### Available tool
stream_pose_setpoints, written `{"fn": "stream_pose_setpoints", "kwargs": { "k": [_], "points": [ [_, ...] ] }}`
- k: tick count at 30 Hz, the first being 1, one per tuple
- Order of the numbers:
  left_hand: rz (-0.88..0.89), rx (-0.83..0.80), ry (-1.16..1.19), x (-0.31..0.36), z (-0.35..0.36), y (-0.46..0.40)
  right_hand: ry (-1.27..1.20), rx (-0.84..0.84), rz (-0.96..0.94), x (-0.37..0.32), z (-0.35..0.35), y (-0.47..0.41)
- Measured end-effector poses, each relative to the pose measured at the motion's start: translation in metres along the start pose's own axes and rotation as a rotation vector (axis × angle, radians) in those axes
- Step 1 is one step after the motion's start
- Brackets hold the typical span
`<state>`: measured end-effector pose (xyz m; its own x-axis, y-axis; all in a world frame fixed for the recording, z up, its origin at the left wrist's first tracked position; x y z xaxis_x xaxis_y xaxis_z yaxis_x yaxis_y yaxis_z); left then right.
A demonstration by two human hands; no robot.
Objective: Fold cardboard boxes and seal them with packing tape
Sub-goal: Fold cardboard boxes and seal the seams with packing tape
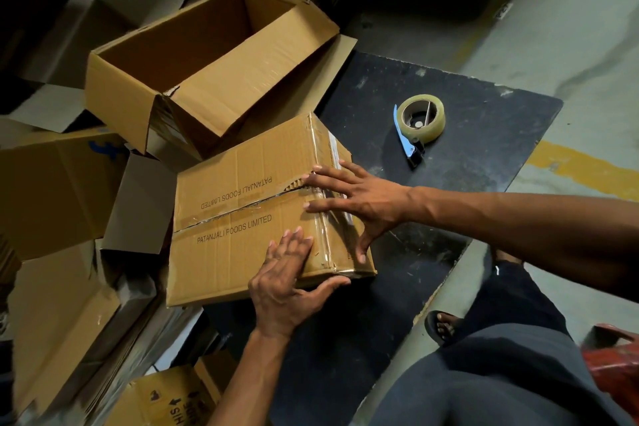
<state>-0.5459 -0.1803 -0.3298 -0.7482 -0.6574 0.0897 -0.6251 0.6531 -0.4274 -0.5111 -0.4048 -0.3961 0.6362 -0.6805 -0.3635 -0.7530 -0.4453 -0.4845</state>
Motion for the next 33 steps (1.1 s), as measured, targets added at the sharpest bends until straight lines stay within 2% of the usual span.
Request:
{"fn": "stream_pose_setpoints", "kwargs": {
  "k": [5, 9, 12, 15, 19, 25, 33],
  "points": [
    [-0.009, 0.001, 0.024, -0.002, -0.002, 0.000, -0.175, 0.010, 0.094, -0.005, -0.016, -0.007],
    [-0.015, -0.013, 0.018, -0.002, -0.002, -0.001, -0.135, 0.121, 0.151, -0.014, 0.003, -0.002],
    [-0.044, -0.003, 0.031, 0.000, -0.003, -0.002, -0.146, 0.187, 0.126, -0.019, 0.011, -0.004],
    [-0.081, 0.006, 0.019, 0.004, -0.003, -0.002, -0.079, 0.110, 0.073, -0.012, 0.007, -0.001],
    [-0.230, -0.018, 0.023, 0.018, -0.004, -0.003, 0.024, -0.001, 0.029, 0.001, 0.004, 0.011],
    [-0.685, -0.111, 0.021, 0.030, 0.002, -0.004, -0.033, -0.031, 0.094, -0.010, 0.007, 0.013],
    [-0.791, -0.007, 0.098, 0.032, 0.001, -0.014, -0.112, 0.097, 0.175, -0.021, 0.016, 0.015]
  ]
}}
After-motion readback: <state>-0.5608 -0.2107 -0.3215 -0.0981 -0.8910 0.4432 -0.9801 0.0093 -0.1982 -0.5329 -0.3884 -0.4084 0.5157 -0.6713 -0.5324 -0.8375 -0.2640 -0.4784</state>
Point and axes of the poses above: each hand's wrist, its own y-axis away from the middle knuckle, its own z-axis out of the palm, x = y × z, the point moved 4 cm from there along -y, towards the middle knuckle, and after that the axes turned 8 degrees about x, right-handed, at the moved point
